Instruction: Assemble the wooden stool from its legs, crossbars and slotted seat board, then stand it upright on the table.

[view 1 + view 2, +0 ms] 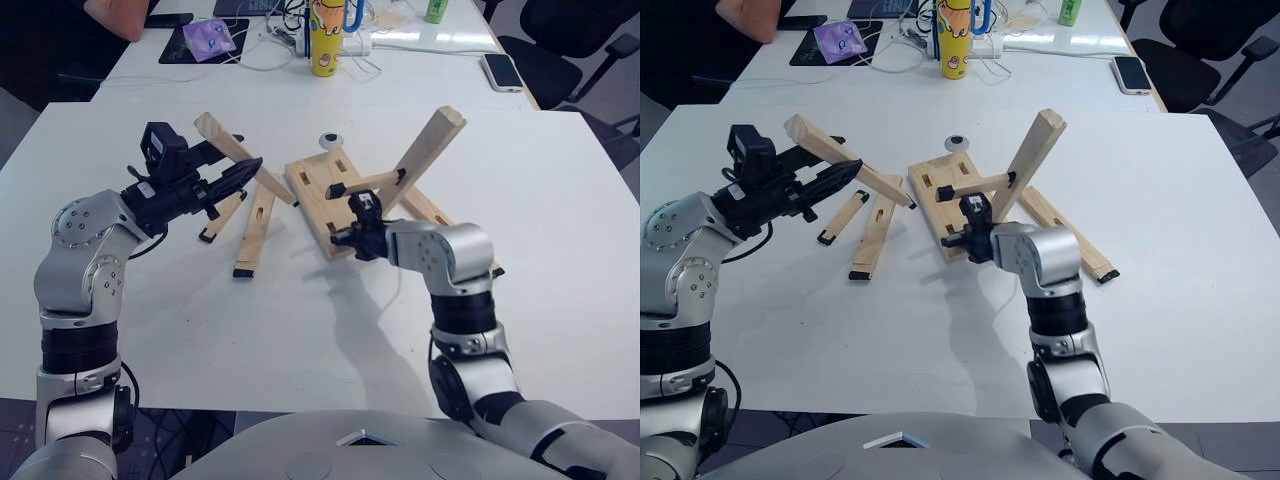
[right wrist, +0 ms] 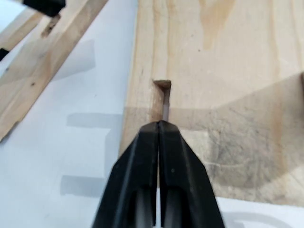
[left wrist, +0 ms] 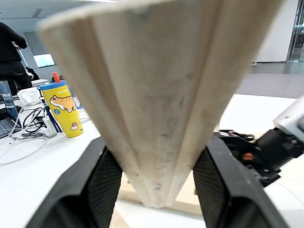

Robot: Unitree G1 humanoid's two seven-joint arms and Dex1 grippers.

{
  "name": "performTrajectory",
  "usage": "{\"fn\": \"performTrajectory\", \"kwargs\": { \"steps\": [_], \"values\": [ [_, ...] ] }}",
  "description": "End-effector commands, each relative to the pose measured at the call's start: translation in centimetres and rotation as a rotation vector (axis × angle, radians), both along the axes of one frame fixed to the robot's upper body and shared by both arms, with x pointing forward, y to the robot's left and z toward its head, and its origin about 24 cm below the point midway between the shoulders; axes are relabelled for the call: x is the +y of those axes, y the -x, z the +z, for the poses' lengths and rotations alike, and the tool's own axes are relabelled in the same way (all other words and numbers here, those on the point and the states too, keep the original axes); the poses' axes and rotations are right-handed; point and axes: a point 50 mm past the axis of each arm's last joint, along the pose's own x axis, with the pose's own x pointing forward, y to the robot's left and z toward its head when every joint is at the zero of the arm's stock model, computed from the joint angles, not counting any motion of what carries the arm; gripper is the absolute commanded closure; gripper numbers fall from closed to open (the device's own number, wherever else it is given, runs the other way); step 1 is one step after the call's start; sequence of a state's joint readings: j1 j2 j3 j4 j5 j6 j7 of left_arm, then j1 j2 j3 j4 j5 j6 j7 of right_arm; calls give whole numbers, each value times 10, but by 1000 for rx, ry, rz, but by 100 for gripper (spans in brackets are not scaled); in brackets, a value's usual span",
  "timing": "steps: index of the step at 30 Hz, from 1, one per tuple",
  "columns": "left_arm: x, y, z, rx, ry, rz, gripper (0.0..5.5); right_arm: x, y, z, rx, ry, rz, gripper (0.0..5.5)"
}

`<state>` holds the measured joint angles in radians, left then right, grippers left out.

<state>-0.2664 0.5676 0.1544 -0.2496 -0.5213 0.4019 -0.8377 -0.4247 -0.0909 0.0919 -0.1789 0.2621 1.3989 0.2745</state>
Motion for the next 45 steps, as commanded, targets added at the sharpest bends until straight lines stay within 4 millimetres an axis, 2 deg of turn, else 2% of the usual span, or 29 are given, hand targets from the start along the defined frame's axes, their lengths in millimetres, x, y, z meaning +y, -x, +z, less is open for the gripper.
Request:
{"fn": "performTrajectory", "kwargs": {
  "steps": [1,2,5,7,12,14,17,23,29,45],
  "values": [
    [-14,4,-2,11,-7,-56,343,-44,58,-73,169,126,15,550],
    [-16,5,-3,13,-11,-63,343,-42,56,-70,60,100,40,550],
    [-20,5,-3,18,-5,-84,343,-39,63,-74,-35,58,75,550],
    [-23,5,-2,21,-8,-104,343,-43,62,-71,-126,-17,25,550],
    [-24,10,7,14,12,-114,343,-54,50,-43,-456,-191,-71,550],
    [-26,14,9,17,33,-114,343,-58,50,-33,-543,-246,-105,550],
    [-29,18,9,28,52,-118,343,-62,48,-31,-597,-247,-122,550],
    [-46,22,-2,70,56,-157,343,-62,32,-46,-572,-184,-122,550],
    [-59,24,-13,109,34,-189,343,-61,28,-68,-496,-93,-114,550],
    [-64,20,-35,173,-111,-135,343,-50,33,-79,-431,-95,-78,550]
  ]
}}
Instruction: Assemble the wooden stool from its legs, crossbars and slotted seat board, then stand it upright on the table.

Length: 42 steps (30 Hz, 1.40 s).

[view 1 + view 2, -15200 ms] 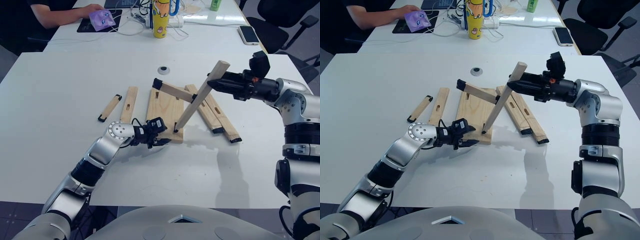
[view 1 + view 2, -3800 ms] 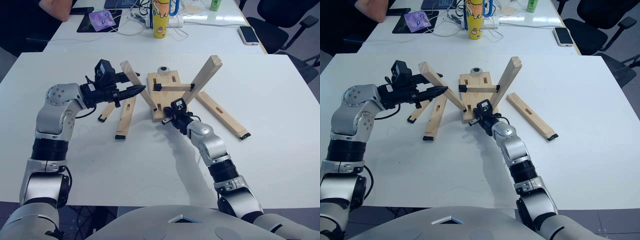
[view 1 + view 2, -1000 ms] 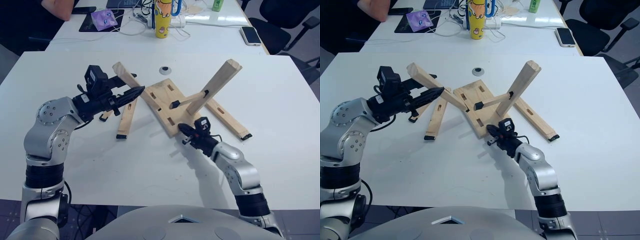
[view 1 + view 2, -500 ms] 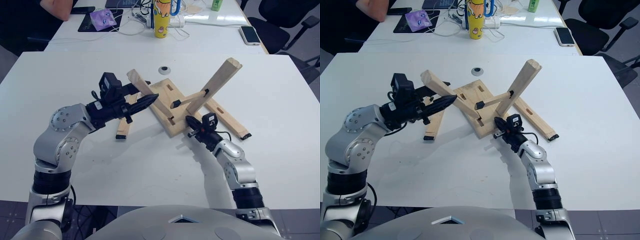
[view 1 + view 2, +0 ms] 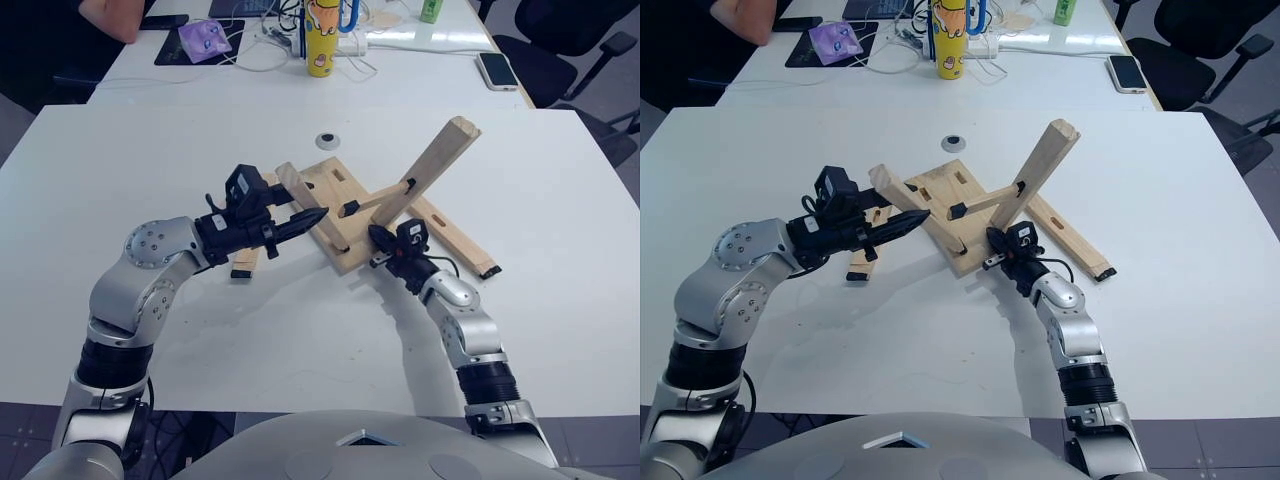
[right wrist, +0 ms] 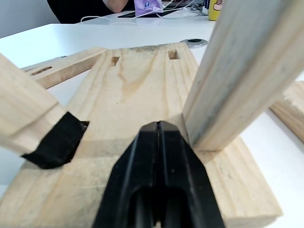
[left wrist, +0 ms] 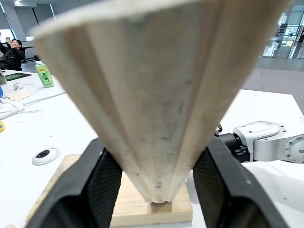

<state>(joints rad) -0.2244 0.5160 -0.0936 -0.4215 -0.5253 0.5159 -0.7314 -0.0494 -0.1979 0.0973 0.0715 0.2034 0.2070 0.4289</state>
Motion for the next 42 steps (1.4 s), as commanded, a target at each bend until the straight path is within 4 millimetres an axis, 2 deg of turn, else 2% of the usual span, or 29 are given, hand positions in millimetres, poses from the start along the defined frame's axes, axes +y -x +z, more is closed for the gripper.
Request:
{"fn": "performTrajectory", "kwargs": {
  "steps": [1,8,13,16,22,28,36,42],
  "values": [
    [1,-1,-10,34,-92,42,343,2,14,-24,138,25,18,550],
    [1,-1,-2,4,-168,64,343,6,18,-26,150,25,40,550],
    [-3,1,-9,18,-259,68,343,7,19,-26,154,25,46,550],
    [-3,-3,-4,38,-230,107,343,9,19,-27,159,27,53,550],
    [-3,-5,-10,139,-217,129,343,12,21,-30,177,30,73,550],
    [-17,-11,-4,134,-232,47,343,13,23,-36,225,51,95,550],
    [-19,-14,-13,177,-316,12,343,13,22,-40,264,63,101,550],
    [-14,-20,-31,255,-357,45,343,14,25,-44,288,71,121,550]
  ]
}}
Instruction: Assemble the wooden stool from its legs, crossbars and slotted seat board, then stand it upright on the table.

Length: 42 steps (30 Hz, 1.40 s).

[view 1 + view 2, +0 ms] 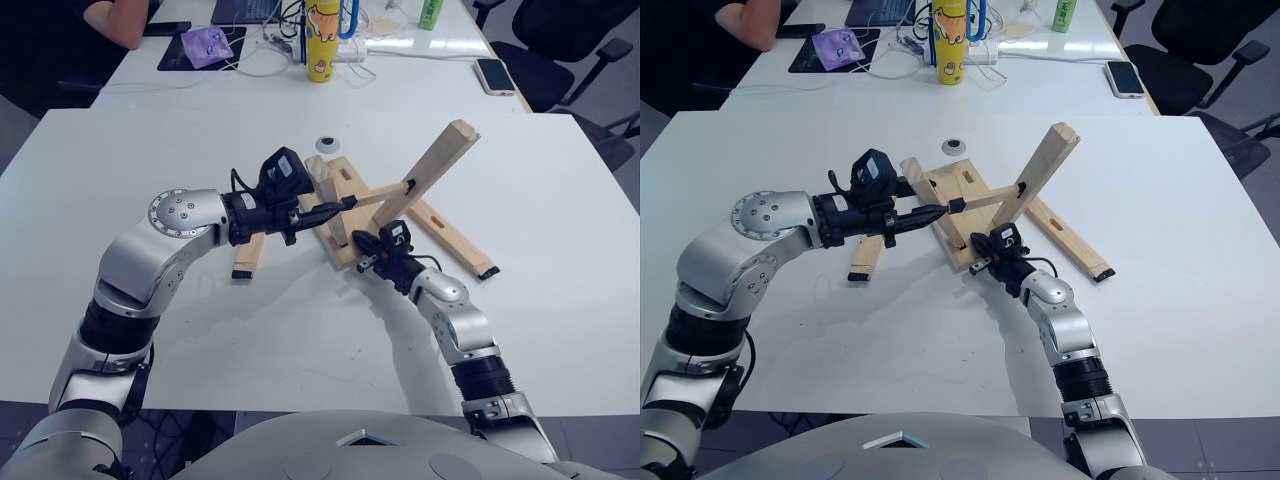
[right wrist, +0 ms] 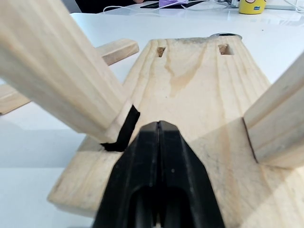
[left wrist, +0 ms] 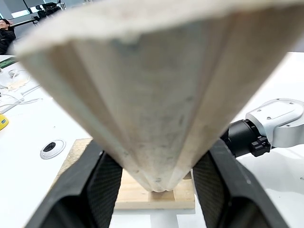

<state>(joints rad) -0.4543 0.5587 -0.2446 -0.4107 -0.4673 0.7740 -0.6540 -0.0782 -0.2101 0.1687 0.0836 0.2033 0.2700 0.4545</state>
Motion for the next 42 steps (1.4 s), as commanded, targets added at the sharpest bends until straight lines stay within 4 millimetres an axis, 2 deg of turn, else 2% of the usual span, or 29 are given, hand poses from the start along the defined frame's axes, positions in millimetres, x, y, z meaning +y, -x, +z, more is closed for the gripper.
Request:
{"fn": "performTrajectory", "kwargs": {
  "steps": [1,5,8,10,14,17,20,24,27,29,34,38,40,42],
  "values": [
    [12,-2,-47,210,-142,79,343,-2,26,-40,228,66,29,550],
    [11,11,-64,285,-223,16,343,0,29,-42,240,78,56,550],
    [8,20,-68,307,-243,-39,343,-1,28,-42,242,89,55,550],
    [7,16,-69,296,-237,-30,343,-1,27,-42,242,93,56,550],
    [8,-10,-55,248,-134,76,343,-1,27,-44,253,92,60,550],
    [10,-17,-59,272,-124,110,343,-1,28,-45,262,93,63,550],
    [12,-17,-69,299,-154,116,343,0,28,-46,269,98,75,550],
    [4,-1,-82,342,-200,35,343,1,29,-46,274,101,91,550],
    [6,3,-89,354,-234,29,343,1,30,-44,247,108,101,550],
    [8,2,-89,352,-234,35,343,1,26,-33,157,60,91,550],
    [13,-5,-86,340,-211,72,343,-4,27,20,-115,-95,116,550],
    [14,-8,-83,331,-192,87,343,3,33,76,-287,-221,143,550],
    [16,-8,-82,328,-189,90,343,5,30,110,-408,-252,111,550],
    [17,-8,-81,327,-188,91,343,9,26,134,-489,-268,93,550]
  ]
}}
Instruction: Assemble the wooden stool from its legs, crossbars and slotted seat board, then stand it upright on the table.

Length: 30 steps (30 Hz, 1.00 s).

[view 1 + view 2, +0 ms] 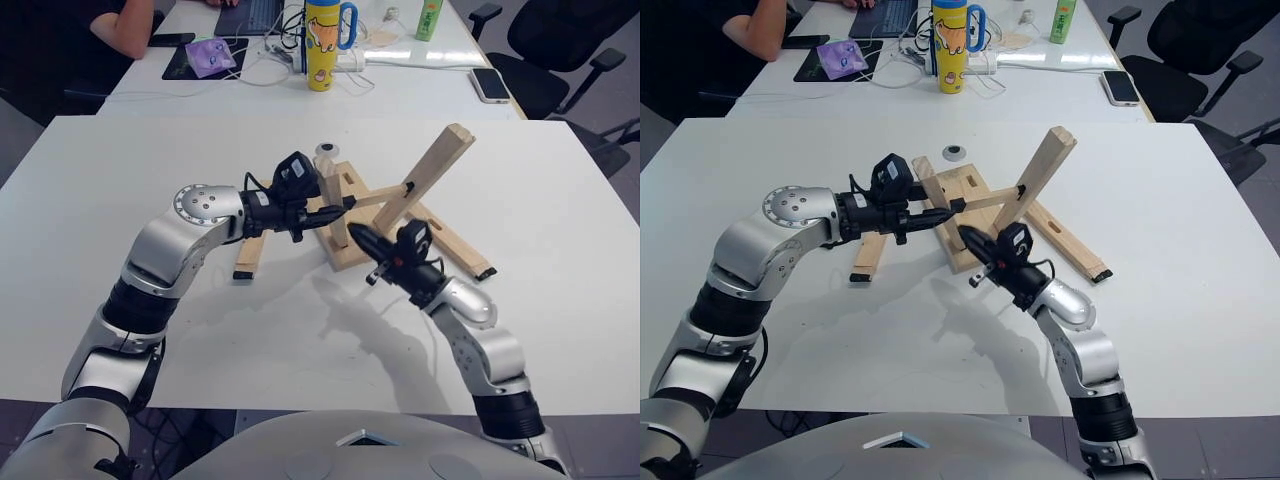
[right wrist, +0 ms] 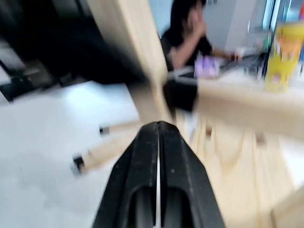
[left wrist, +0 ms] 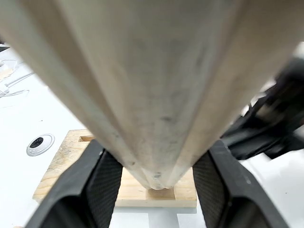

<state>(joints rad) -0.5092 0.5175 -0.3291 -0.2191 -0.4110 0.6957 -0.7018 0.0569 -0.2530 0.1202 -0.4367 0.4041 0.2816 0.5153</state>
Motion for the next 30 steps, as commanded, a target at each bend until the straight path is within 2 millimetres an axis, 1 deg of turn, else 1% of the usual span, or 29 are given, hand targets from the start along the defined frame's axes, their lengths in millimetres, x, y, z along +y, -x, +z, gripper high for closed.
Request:
{"fn": "performTrajectory", "kwargs": {
  "steps": [1,4,5,6,7,8,9,10,11,12,13,14,15,16,19,20,22,23,24,26,28,30],
  "values": [
    [24,10,-60,258,-162,107,343,5,-11,54,-186,-47,-65,550],
    [22,9,-59,256,-159,97,343,8,-25,71,-282,14,-156,550],
    [21,8,-59,255,-158,92,343,9,-30,73,-307,60,-192,550],
    [20,8,-59,255,-158,84,343,12,-35,67,-297,125,-213,550],
    [20,8,-59,254,-159,78,343,15,-39,57,-269,194,-236,550],
    [19,8,-58,252,-158,72,343,16,-41,42,-215,261,-247,550],
    [18,7,-57,250,-158,66,343,19,-41,22,-137,340,-233,550],
    [17,7,-57,247,-157,63,343,21,-37,-7,-12,432,-188,550],
    [16,7,-56,244,-156,58,343,23,-30,-34,93,534,-126,550],
    [16,6,-56,239,-152,58,343,20,-24,-54,188,601,-106,550],
    [15,5,-55,234,-148,58,343,15,-18,-69,265,668,-92,550],
    [15,5,-54,228,-142,60,343,12,-15,-77,300,709,-77,550],
    [15,4,-53,220,-132,67,343,11,-16,-76,294,704,-78,550],
    [14,4,-54,212,-118,73,344,12,-20,-69,265,669,-92,550],
    [15,4,-55,192,-72,99,344,15,-35,-39,114,496,-143,550],
    [17,4,-58,185,-74,106,344,15,-38,-26,61,390,-165,550],
    [19,5,-63,185,-61,116,344,7,-37,-1,-74,238,-205,550],
    [20,5,-65,182,-61,117,344,3,-34,8,-132,189,-207,550],
    [21,6,-66,179,-57,120,344,-2,-27,12,-174,157,-197,550],
    [23,6,-67,170,-50,118,344,-12,-16,10,-198,149,-179,550],
    [25,5,-66,159,-37,118,344,-23,-5,-1,-194,192,-162,550],
    [26,5,-64,152,-22,118,344,-28,-1,-16,-156,231,-147,550]
  ]
}}
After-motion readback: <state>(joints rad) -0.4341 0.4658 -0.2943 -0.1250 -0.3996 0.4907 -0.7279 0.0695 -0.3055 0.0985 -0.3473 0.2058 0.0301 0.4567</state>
